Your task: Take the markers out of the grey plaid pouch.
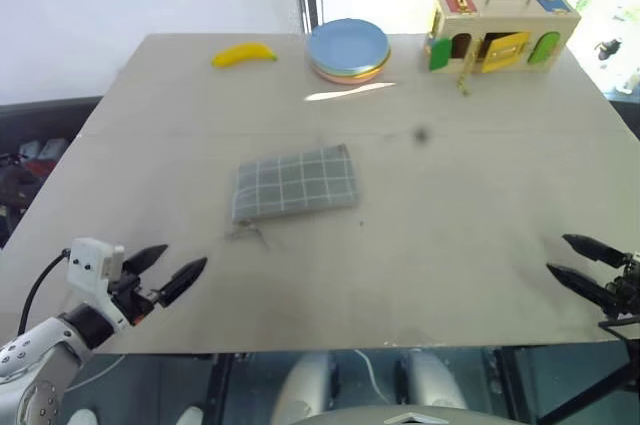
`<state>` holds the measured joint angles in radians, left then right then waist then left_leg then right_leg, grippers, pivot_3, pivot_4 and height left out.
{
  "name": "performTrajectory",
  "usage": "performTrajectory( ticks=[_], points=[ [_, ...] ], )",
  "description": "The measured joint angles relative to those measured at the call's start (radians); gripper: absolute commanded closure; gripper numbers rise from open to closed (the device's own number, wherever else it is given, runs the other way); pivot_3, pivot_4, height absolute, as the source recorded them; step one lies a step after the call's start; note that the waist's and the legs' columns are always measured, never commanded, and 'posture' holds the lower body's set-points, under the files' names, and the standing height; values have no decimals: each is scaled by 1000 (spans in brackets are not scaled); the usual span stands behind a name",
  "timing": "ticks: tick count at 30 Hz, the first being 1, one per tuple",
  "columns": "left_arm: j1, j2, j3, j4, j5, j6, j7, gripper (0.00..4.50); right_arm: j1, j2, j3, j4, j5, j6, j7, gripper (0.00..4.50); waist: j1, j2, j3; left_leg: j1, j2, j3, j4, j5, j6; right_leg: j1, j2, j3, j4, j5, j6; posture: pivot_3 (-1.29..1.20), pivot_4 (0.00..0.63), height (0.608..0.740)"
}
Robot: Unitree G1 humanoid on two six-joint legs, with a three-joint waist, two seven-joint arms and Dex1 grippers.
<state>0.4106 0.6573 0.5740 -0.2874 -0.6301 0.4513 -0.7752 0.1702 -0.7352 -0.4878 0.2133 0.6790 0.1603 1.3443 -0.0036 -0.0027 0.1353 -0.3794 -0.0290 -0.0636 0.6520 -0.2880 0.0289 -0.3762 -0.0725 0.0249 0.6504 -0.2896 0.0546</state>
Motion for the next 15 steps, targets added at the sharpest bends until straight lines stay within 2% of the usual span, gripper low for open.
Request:
performTrajectory(
  ticks=[4,6,10,13,15],
  points=[
    [0,38,-8,13,46,-26,-34,48,6,7,0,-13,3,16,-2,4,1,0,0,0,0,0,0,0,0,0,0,0,0,0,0,0,150,740],
    [-29,55,-36,56,120,-102,-37,48,9,13,-1,-27,13,31,-7,4,4,2,1,0,0,0,0,0,0,0,0,0,0,0,0,0,150,740],
    [-226,157,-186,307,447,-487,15,48,10,39,-1,-87,33,57,-43,4,19,2,1,0,0,-1,0,0,0,-1,0,-1,1,0,0,0,150,740],
    [-442,221,-260,548,612,-753,90,48,10,59,-2,-138,44,76,-73,4,23,2,1,-2,-2,-1,0,0,0,-2,0,-1,0,0,0,0,150,740],
    [-531,256,-291,665,689,-875,145,48,14,68,-5,-165,57,81,-91,4,18,2,1,-3,-2,-1,0,0,0,-4,0,0,0,1,0,0,150,740]
  ],
)
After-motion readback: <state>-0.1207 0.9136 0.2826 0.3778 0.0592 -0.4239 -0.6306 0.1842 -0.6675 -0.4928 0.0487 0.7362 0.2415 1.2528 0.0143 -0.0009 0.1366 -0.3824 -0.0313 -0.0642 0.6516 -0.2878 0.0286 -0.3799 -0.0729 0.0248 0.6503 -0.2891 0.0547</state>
